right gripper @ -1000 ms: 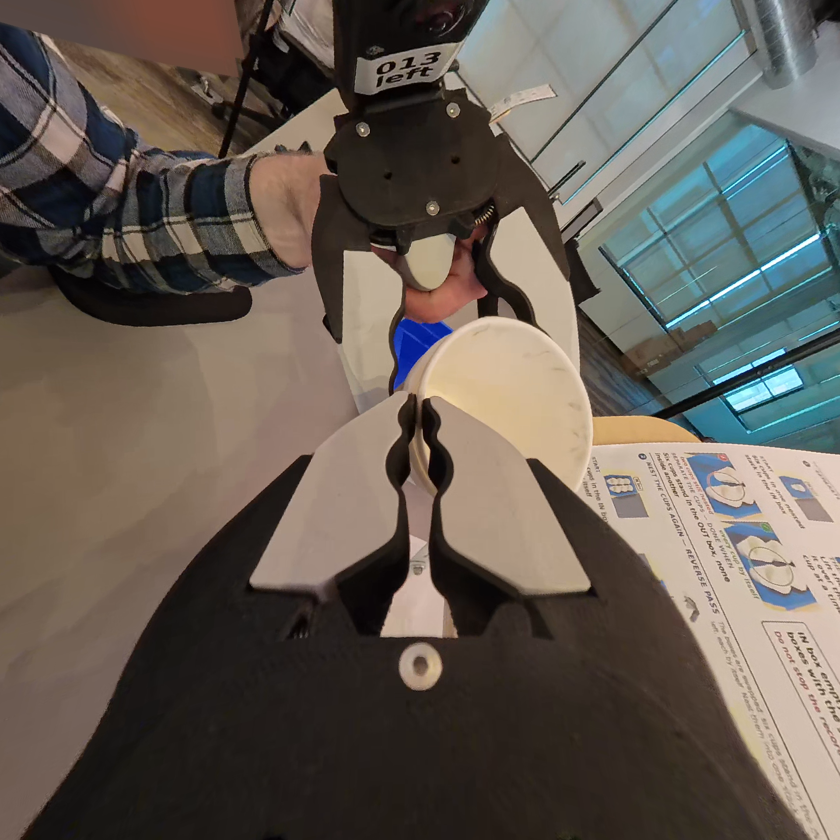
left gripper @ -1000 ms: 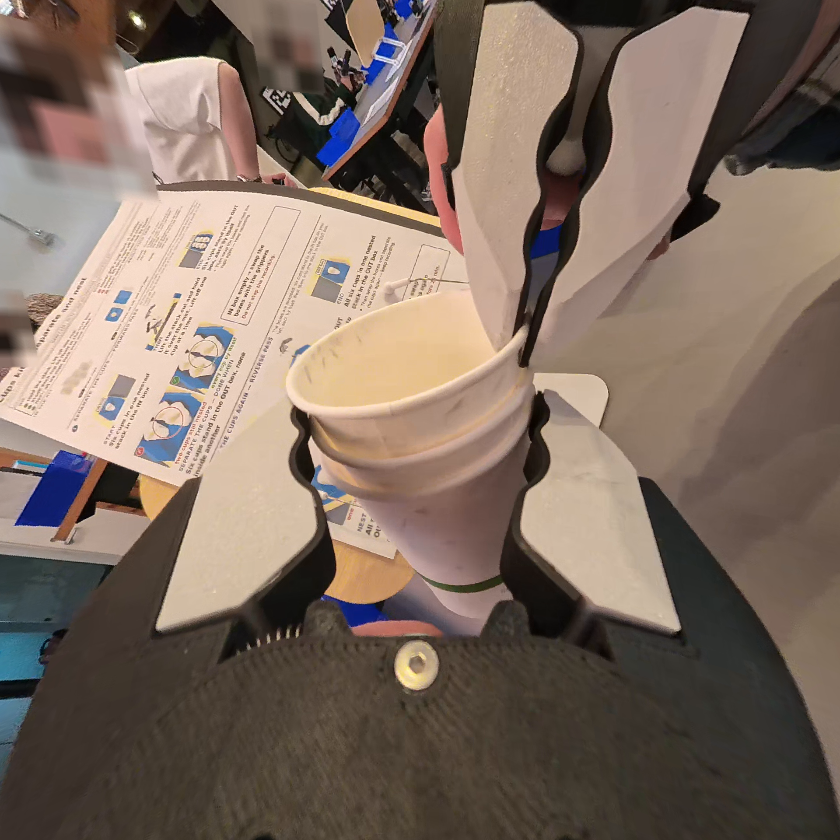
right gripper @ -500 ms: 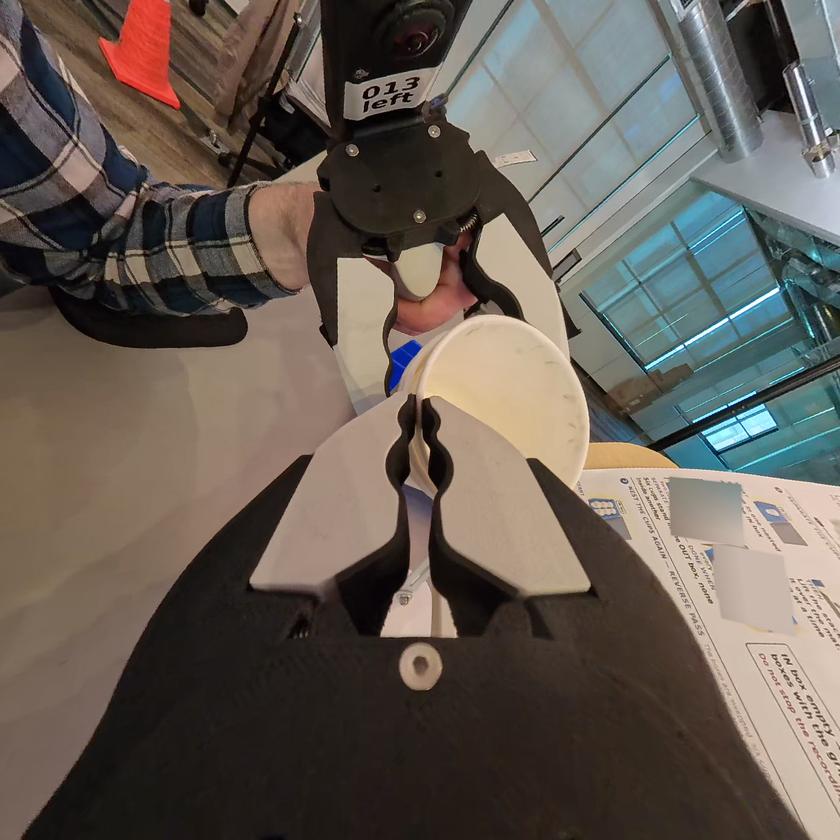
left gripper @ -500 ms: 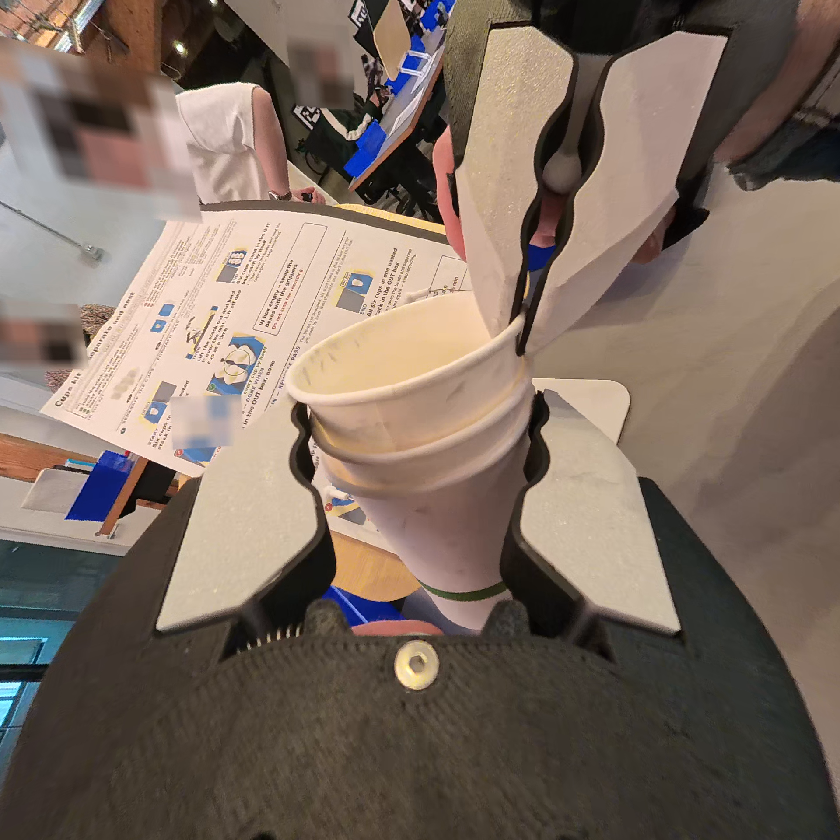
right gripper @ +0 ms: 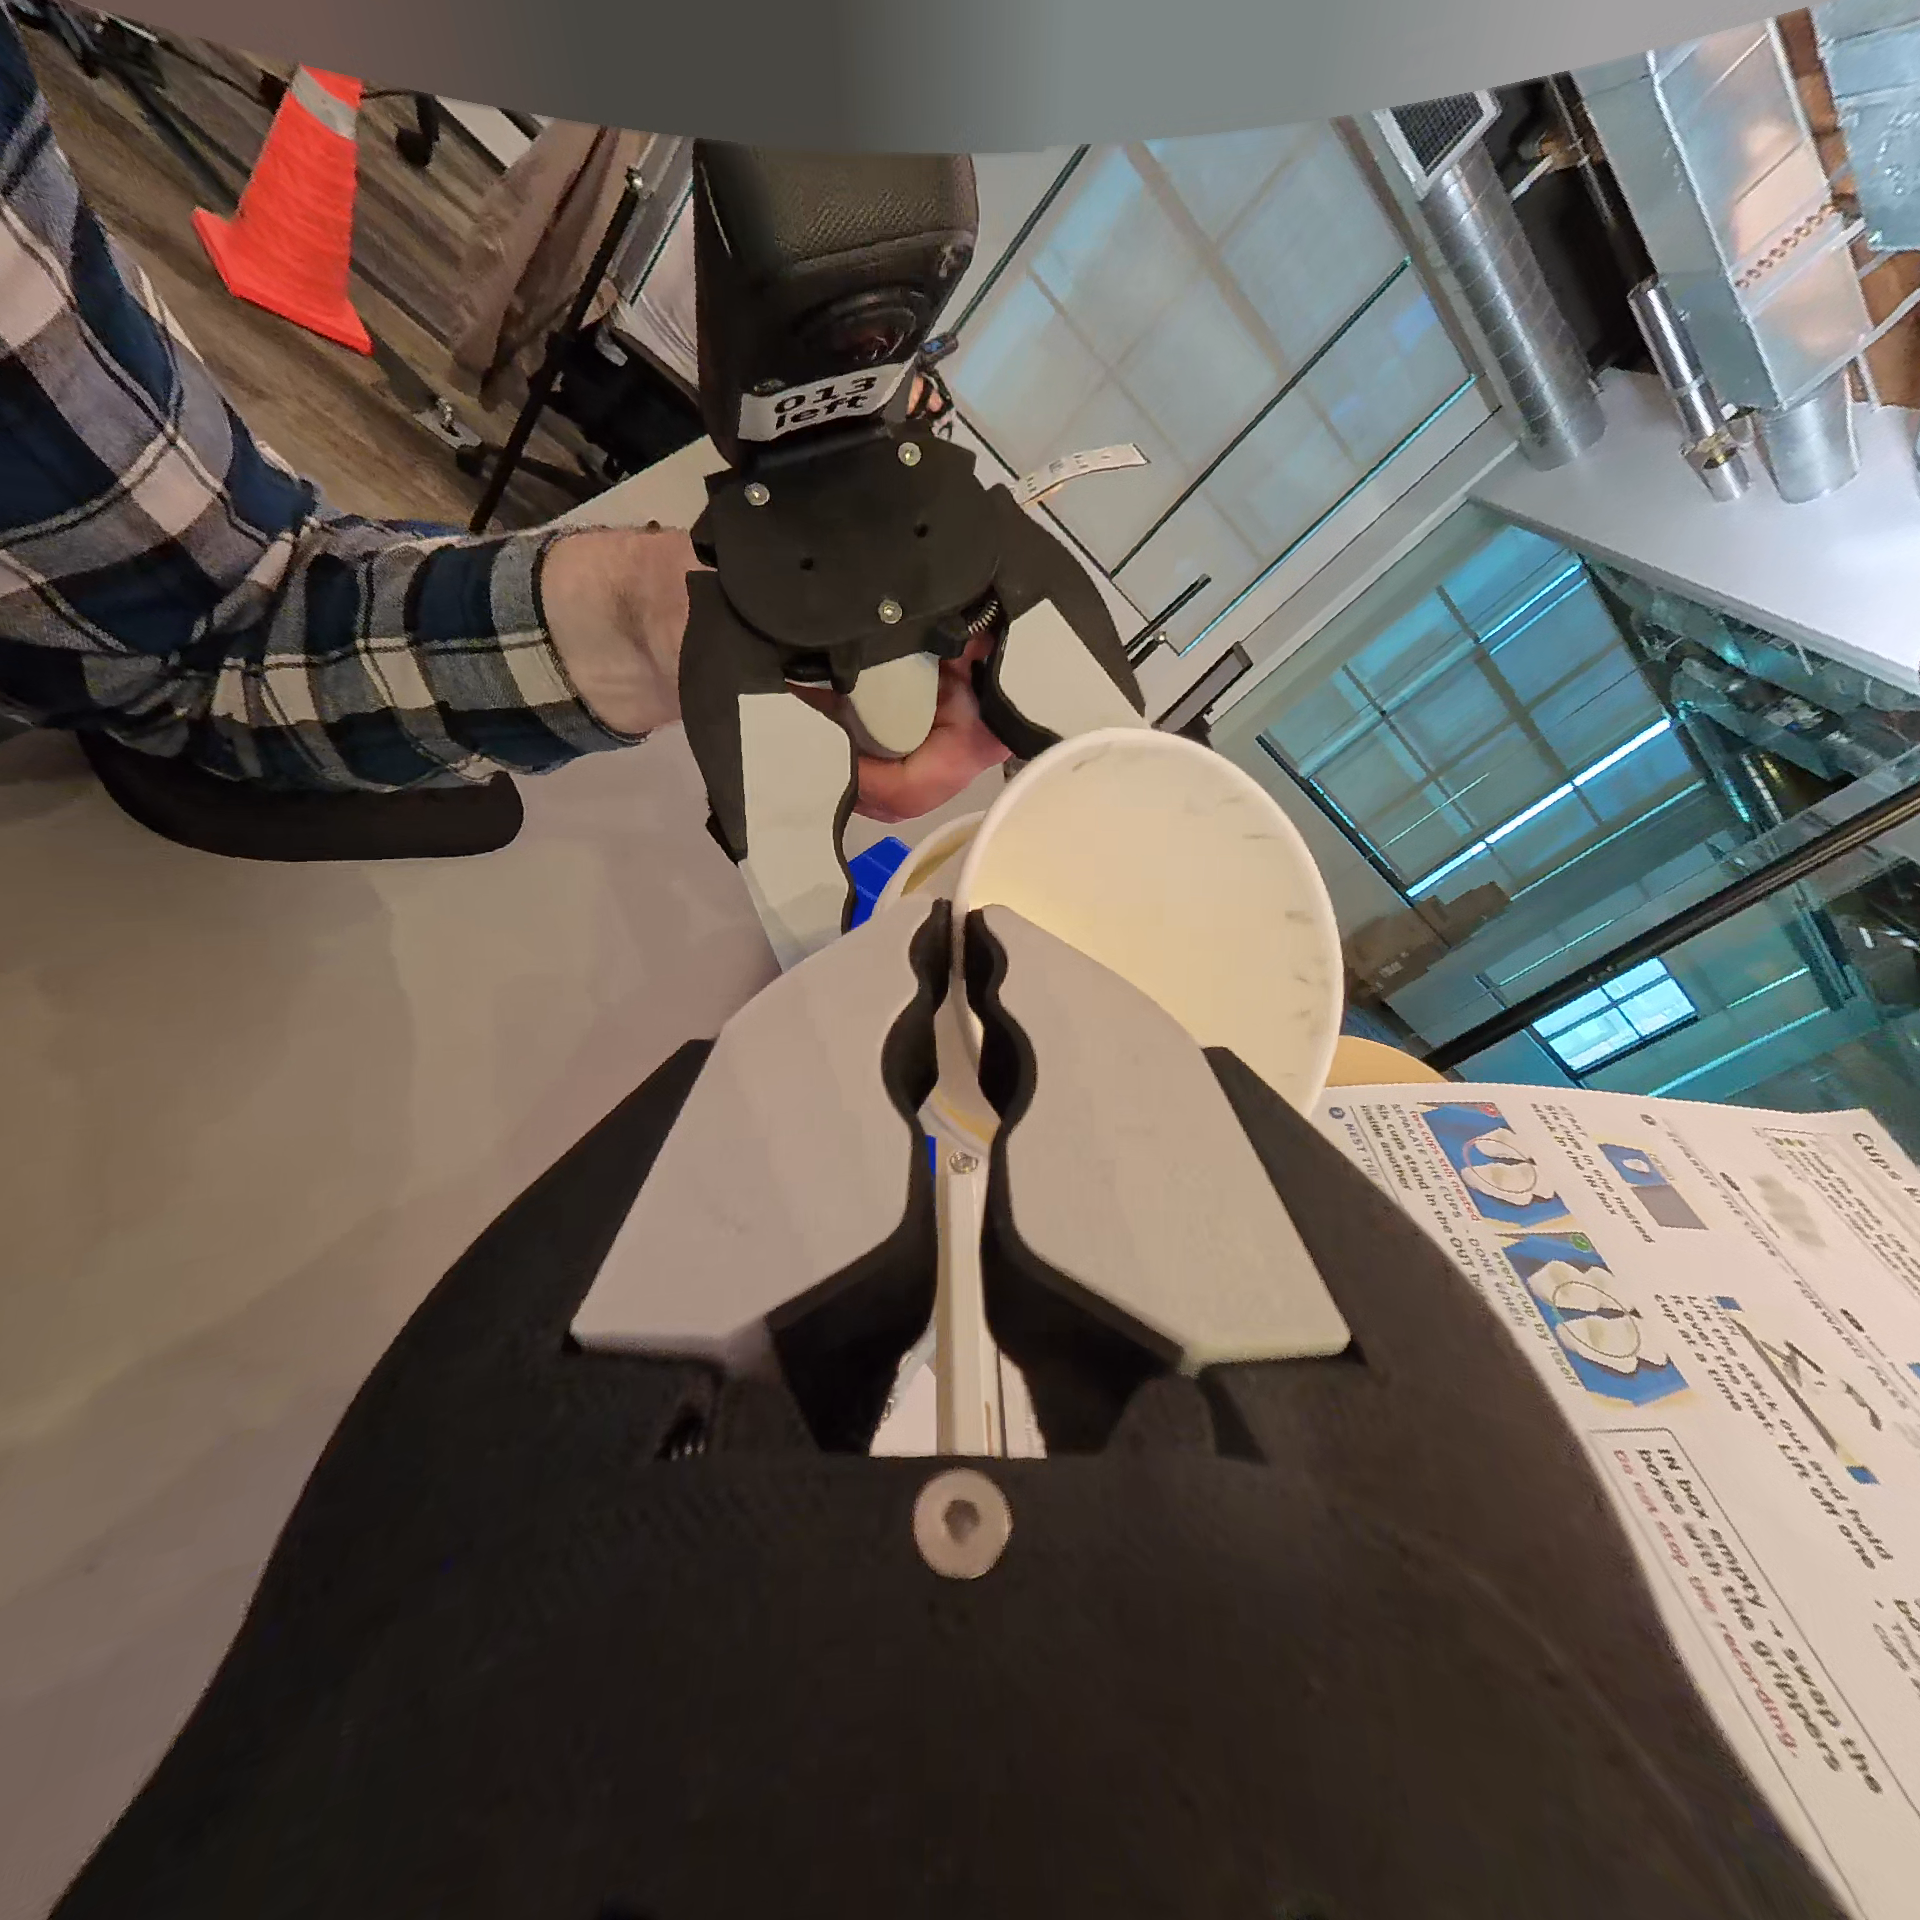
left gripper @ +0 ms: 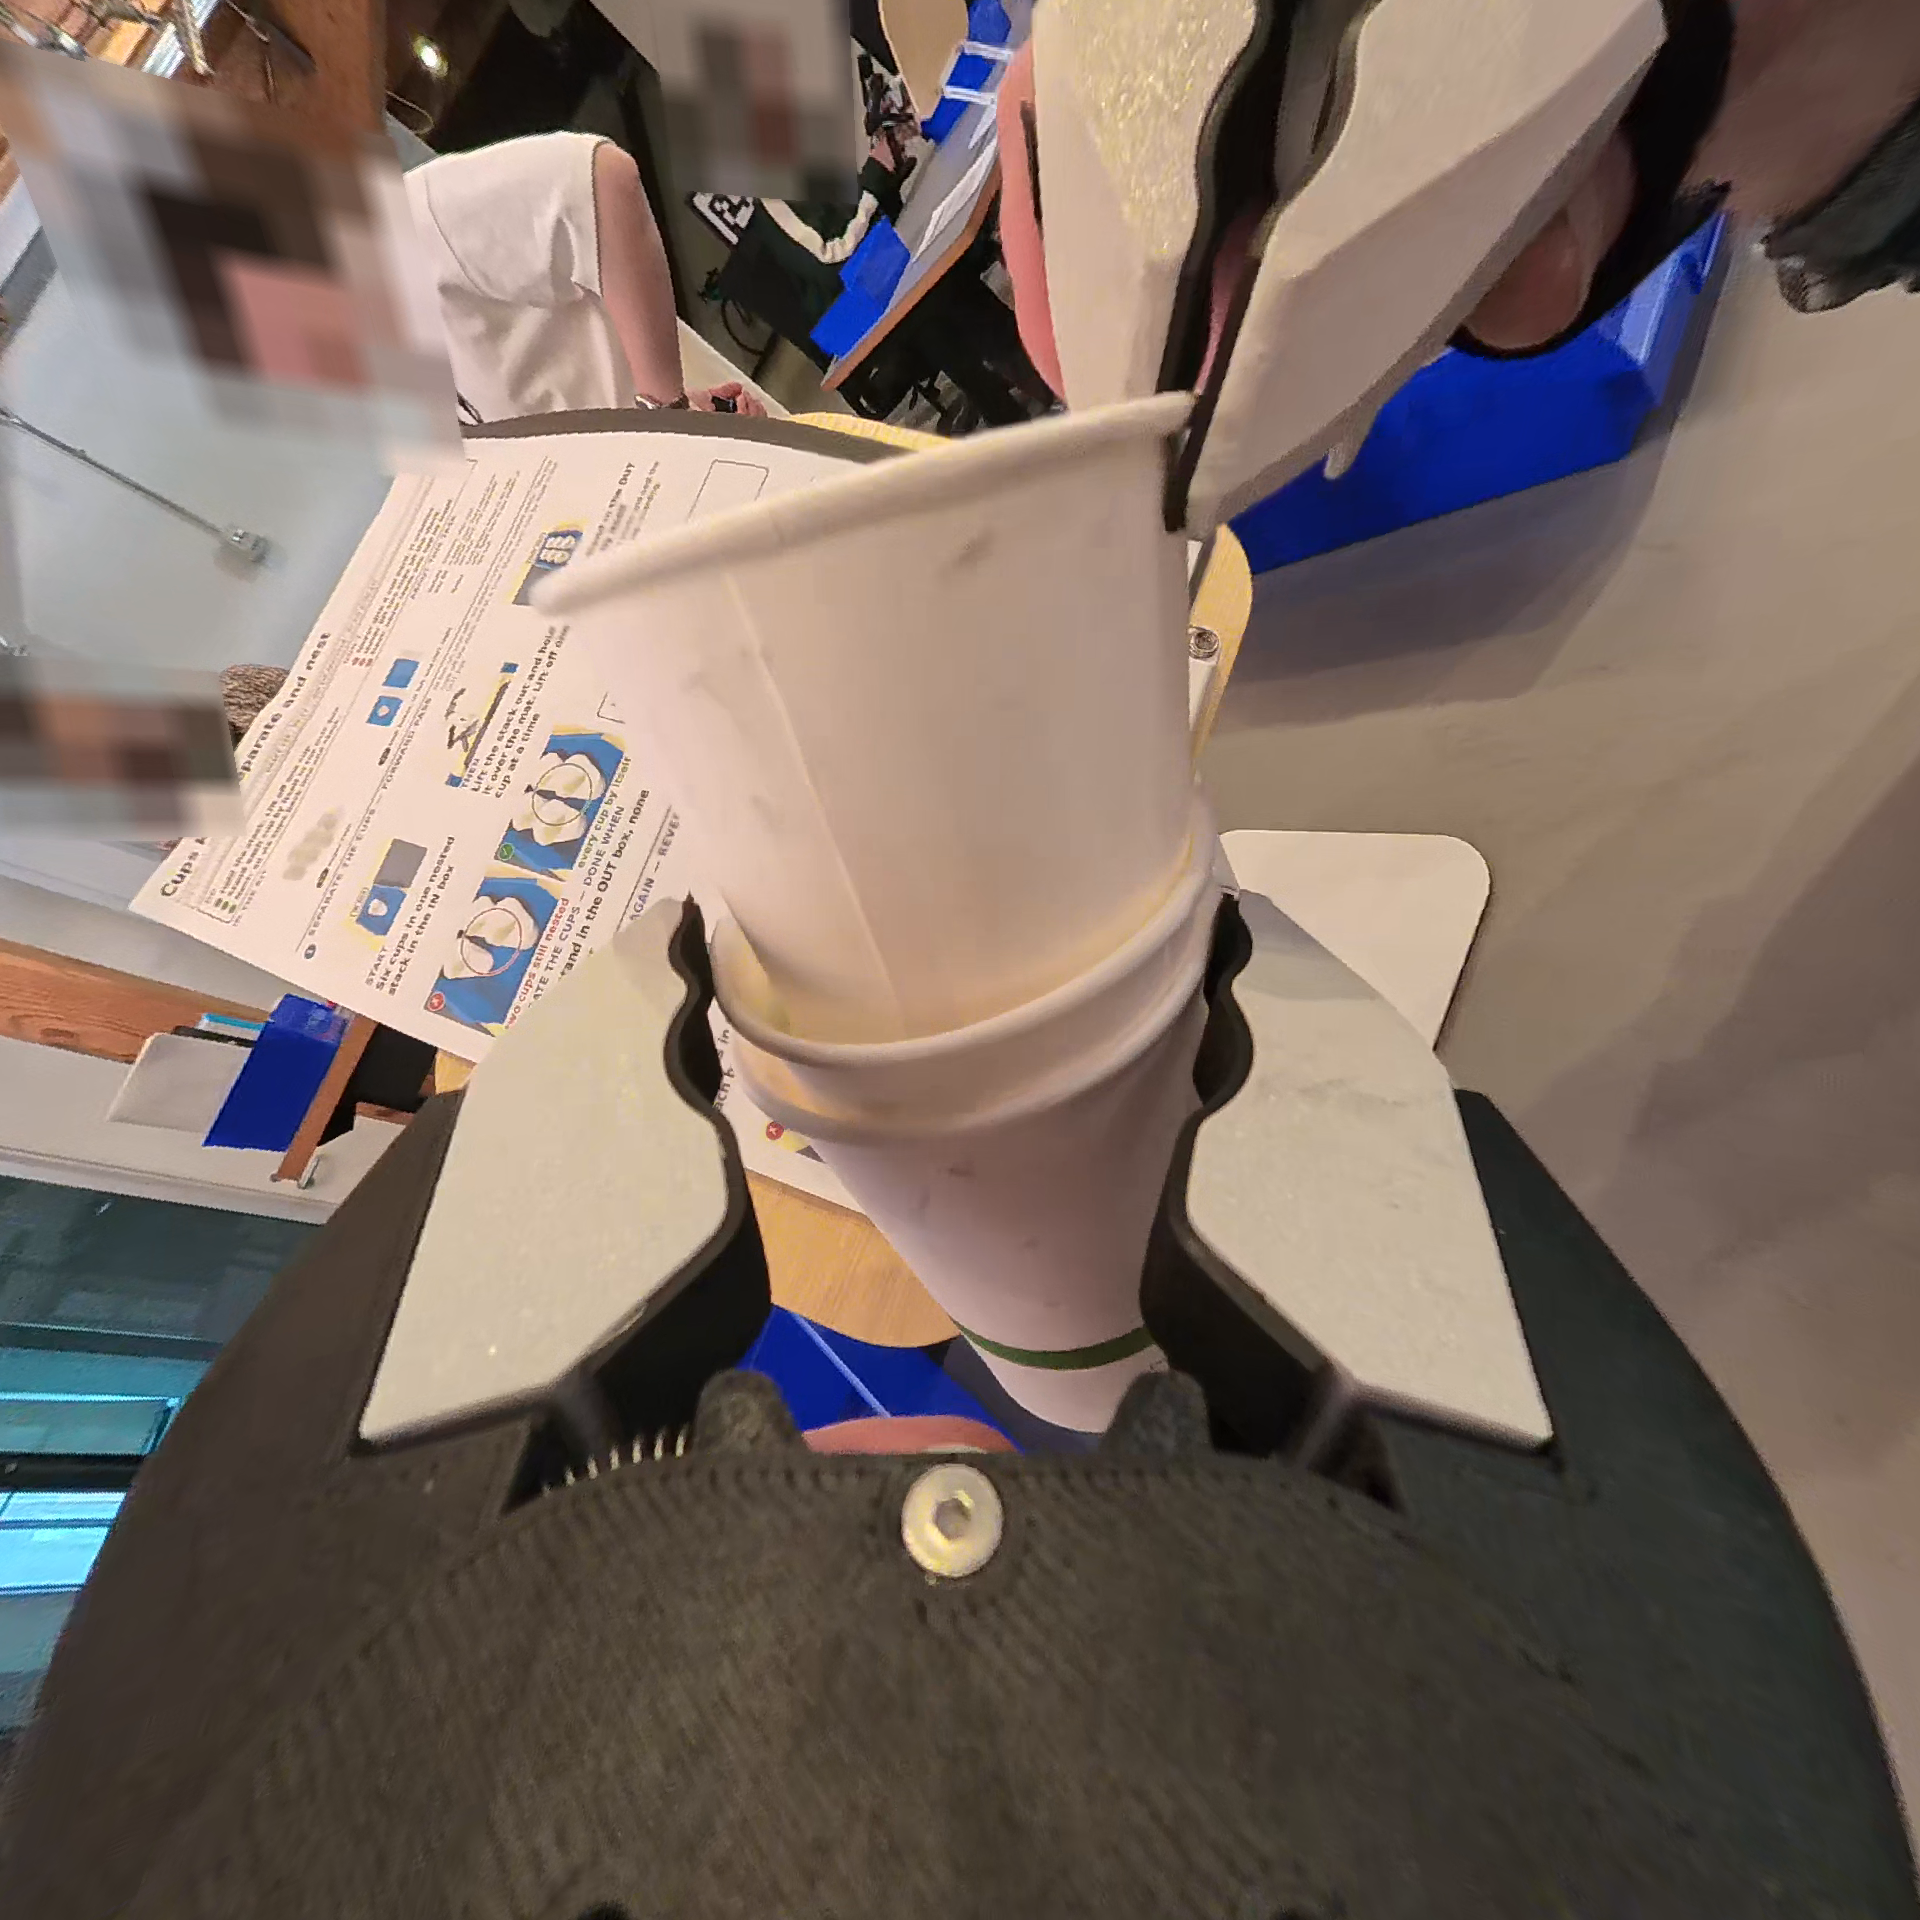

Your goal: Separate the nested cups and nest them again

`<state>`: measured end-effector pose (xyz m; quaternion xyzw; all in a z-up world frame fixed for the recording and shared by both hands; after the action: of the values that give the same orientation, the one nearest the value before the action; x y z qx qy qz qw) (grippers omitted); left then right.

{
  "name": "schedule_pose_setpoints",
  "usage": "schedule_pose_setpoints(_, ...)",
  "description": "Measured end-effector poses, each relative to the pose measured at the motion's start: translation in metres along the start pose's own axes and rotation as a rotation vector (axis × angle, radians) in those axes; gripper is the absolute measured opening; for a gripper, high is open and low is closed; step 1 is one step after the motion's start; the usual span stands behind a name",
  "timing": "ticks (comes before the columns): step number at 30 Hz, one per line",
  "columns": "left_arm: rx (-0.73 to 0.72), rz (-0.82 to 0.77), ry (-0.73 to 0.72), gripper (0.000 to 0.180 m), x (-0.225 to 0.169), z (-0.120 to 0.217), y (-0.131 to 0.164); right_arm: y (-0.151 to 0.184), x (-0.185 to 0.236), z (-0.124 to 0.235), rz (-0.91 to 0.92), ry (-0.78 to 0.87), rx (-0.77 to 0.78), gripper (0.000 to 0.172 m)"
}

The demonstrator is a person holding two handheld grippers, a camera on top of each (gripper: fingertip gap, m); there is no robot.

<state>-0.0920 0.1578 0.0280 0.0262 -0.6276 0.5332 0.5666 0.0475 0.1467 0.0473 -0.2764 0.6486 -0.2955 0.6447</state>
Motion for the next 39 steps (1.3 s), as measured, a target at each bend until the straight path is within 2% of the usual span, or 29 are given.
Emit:
schedule_pose_setpoints(11,0.007,-0.001,-0.008,0.091,0.002,0.000,0.003,-0.019,-0.012,0.027,0.048,0.093,-0.013,0.003)
schedule_pose_setpoints(14,0.010,0.001,-0.010,0.091,0.003,0.000,0.004,-0.028,-0.020,0.046,0.069,0.145,-0.002,0.003)
schedule_pose_setpoints(18,0.007,0.003,-0.011,0.090,0.003,0.001,0.003,-0.044,-0.033,0.089,0.103,0.267,0.048,0.003)
schedule_pose_setpoints(21,0.003,0.007,-0.008,0.090,0.003,0.001,0.003,-0.049,-0.043,0.129,0.150,0.419,0.229,0.003)
schedule_pose_setpoints(24,0.006,0.005,-0.009,0.090,0.003,0.001,0.003,-0.041,-0.052,0.176,0.169,0.605,0.523,0.003)
schedule_pose_setpoints(28,0.005,0.005,-0.003,0.090,0.001,0.000,0.002,-0.023,-0.057,0.233,0.068,0.774,0.787,0.003)
schedule_pose_setpoints(33,0.005,0.007,0.006,0.090,0.000,-0.001,0.002,0.029,-0.053,0.286,-0.188,0.800,1.089,0.003)
schedule_pose_setpoints(39,0.002,0.010,0.009,0.090,0.000,0.001,0.002,0.098,-0.040,0.322,-0.493,0.683,1.265,0.003)
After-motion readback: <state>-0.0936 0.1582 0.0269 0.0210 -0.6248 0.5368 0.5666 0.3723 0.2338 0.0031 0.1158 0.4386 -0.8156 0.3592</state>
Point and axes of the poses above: each gripper's, where its closed fingertips meet, z back along the fingers, y out of its underside, x = y × z across the jaws, the point moved 7 cm from there along z, back along the fingers, and after that the axes turned 5 degrees about -x, right-handed, at the moved point
